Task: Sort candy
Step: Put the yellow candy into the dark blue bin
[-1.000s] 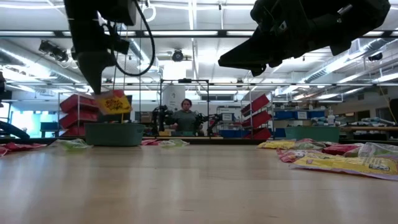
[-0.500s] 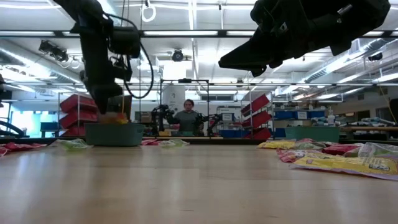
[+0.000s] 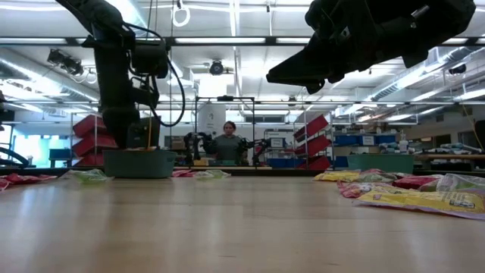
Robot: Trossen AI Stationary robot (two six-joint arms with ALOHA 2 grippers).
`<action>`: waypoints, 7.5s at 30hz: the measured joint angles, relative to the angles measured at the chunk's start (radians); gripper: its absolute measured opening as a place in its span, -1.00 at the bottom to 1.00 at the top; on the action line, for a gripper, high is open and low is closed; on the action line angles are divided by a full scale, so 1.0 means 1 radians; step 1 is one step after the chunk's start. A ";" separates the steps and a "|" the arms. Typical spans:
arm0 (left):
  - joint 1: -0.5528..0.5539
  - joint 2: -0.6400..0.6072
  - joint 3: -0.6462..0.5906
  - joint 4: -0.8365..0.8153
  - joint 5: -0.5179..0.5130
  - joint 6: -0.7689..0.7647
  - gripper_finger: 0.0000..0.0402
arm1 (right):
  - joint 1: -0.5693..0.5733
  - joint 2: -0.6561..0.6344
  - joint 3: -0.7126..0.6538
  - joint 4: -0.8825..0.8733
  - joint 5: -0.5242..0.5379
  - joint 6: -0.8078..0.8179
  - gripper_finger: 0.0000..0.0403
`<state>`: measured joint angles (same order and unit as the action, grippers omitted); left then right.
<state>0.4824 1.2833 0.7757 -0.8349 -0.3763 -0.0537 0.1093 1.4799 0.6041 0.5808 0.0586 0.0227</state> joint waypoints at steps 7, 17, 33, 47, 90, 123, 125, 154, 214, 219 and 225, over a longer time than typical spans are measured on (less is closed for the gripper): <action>-0.001 -0.021 0.025 -0.047 -0.004 -0.002 -0.34 | 0.000 0.000 0.000 0.000 0.000 0.000 -0.76; 0.052 -0.008 0.087 0.068 0.124 0.075 -0.86 | -0.002 0.000 0.000 -0.001 0.000 0.000 -0.84; 0.199 0.100 0.036 0.166 0.187 0.163 -0.99 | -0.020 0.000 0.000 -0.038 0.002 0.004 -0.99; 0.168 0.100 -0.091 0.376 0.304 0.134 -1.00 | -0.019 0.000 0.000 -0.043 0.003 0.004 -1.00; -0.050 -0.168 -0.125 0.708 0.396 0.131 -1.00 | -0.344 -0.002 0.131 -0.802 0.192 0.089 -0.24; -0.053 -0.167 -0.126 0.817 0.514 0.203 -1.00 | -0.430 0.043 0.112 -0.855 0.147 0.140 -0.98; -0.053 -0.167 -0.126 0.846 0.536 0.218 -0.99 | -0.416 0.008 0.112 -0.826 0.101 0.146 -0.99; -0.291 0.036 -0.084 1.158 0.626 0.470 -0.19 | -0.158 -0.075 0.227 -0.420 -0.244 0.204 -1.00; -0.359 -0.113 -0.072 0.070 -0.384 -0.318 -1.00 | -0.189 -0.157 0.227 -0.574 0.082 0.107 -0.32; -0.302 -0.112 -0.113 0.084 -0.380 -0.347 -1.00 | -0.189 -0.157 0.227 -0.574 0.082 0.105 -0.34; -0.266 -0.112 -0.121 0.110 -0.281 -0.343 -0.98 | -0.189 -0.157 0.227 -0.575 0.082 0.105 -0.35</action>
<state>0.2169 1.1713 0.6544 -0.7247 -0.6577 -0.3964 -0.0799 1.3231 0.8307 0.0063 0.1410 0.1272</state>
